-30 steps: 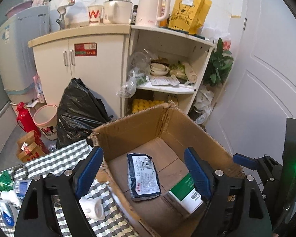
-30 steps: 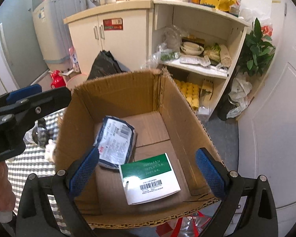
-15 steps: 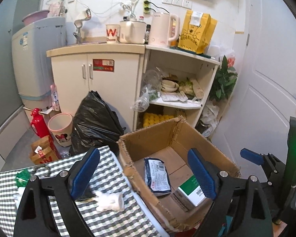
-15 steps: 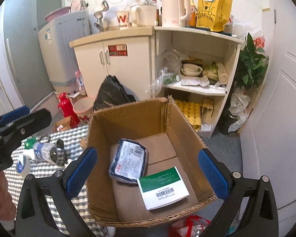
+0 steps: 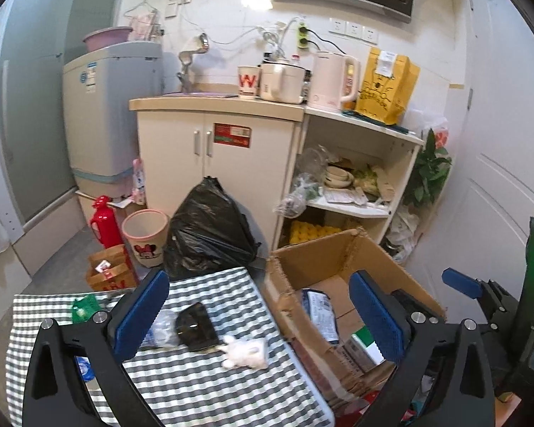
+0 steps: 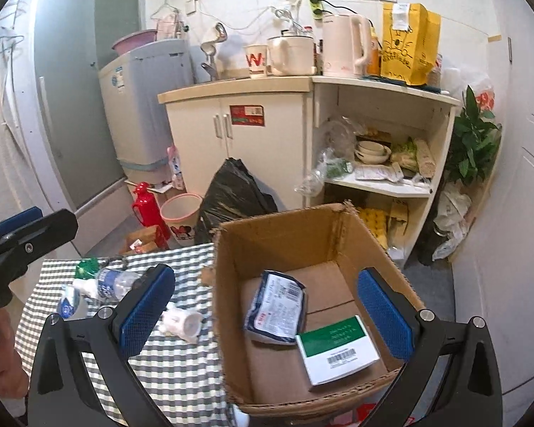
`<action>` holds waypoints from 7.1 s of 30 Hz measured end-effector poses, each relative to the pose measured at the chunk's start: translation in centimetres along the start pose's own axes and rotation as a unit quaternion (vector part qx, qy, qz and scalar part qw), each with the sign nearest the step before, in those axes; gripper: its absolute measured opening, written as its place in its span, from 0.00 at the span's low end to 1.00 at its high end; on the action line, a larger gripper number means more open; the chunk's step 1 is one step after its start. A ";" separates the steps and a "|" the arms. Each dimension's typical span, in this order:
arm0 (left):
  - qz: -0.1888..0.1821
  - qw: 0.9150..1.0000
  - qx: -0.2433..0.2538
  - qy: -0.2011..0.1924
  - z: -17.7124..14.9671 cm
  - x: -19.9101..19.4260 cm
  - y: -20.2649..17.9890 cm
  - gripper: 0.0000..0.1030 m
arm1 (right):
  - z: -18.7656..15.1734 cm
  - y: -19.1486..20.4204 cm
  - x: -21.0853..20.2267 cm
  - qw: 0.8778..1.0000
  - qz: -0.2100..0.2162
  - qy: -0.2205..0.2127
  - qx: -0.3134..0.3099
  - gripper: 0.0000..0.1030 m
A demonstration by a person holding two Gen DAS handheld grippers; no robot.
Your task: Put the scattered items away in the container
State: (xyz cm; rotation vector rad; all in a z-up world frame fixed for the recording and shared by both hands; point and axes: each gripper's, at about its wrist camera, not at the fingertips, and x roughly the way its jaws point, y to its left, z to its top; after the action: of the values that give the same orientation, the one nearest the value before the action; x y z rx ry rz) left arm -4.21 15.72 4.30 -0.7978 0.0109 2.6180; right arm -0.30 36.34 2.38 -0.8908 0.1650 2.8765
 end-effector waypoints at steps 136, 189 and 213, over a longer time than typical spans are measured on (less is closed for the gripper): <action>0.137 0.981 -0.101 0.092 -9.7 5.9 25.8 0.50 | -7.9 18.7 22.3 0.963 0.112 0.191 -0.152 0.60; 0.177 0.982 -0.054 -0.041 -6.0 -10.6 16.5 0.51 | -2.1 17.7 -2.2 0.976 0.175 -0.031 -0.128 0.59; 0.146 0.987 -0.034 -0.065 -4.2 -10.1 11.4 0.51 | -1.4 12.5 -5.5 0.982 0.140 -0.064 -0.110 0.59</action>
State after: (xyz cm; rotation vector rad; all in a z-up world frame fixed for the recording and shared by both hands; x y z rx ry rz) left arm 1.34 0.91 5.01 -0.6898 0.0029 2.9573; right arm 3.06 23.36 5.22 -0.7655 -0.0460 3.2528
